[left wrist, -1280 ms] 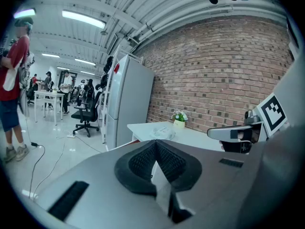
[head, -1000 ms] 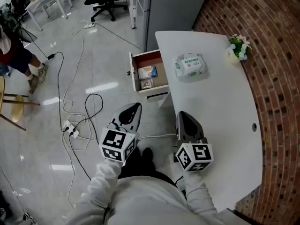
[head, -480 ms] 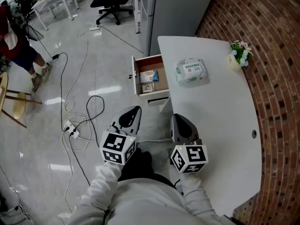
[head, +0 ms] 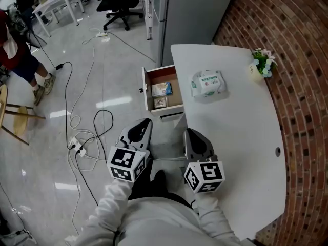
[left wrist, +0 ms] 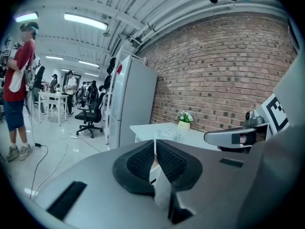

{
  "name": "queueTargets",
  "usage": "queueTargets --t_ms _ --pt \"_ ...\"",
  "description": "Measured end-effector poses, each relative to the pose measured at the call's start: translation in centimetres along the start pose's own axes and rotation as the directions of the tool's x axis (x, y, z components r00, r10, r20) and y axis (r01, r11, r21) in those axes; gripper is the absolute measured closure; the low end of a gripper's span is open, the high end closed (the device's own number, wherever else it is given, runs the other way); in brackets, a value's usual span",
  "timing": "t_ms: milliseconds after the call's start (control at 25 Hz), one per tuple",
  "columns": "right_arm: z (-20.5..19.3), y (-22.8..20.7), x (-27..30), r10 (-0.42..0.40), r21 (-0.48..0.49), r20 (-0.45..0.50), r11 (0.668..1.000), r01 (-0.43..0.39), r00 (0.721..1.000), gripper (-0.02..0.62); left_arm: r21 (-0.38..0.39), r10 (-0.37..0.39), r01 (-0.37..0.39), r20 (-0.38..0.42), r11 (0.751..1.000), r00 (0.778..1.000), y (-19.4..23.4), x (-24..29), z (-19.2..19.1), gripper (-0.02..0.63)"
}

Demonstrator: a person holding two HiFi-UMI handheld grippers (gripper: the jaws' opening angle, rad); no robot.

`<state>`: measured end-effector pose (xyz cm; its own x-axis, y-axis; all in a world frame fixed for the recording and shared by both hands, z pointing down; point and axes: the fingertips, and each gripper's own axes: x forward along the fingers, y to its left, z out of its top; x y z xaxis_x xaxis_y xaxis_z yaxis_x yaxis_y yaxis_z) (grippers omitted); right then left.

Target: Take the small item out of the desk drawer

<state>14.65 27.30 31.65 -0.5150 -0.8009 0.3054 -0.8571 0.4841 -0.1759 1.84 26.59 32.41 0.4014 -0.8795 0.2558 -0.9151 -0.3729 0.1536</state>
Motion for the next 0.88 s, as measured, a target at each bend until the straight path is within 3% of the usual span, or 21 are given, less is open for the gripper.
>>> queueTargets --t_ms 560,880 --pt "2.5 -0.4 11.0 -0.024 -0.011 -0.034 1.000 0.023 0.999 0.568 -0.047 -0.041 0.038 -0.060 0.998 0.997 8.6 8.1 0.1 0.512" --pt "4.2 -1.4 17.1 -0.074 0.001 -0.051 0.997 0.075 0.996 0.568 -0.037 -0.105 0.102 -0.091 0.994 0.990 12.9 13.8 1.7 0.485"
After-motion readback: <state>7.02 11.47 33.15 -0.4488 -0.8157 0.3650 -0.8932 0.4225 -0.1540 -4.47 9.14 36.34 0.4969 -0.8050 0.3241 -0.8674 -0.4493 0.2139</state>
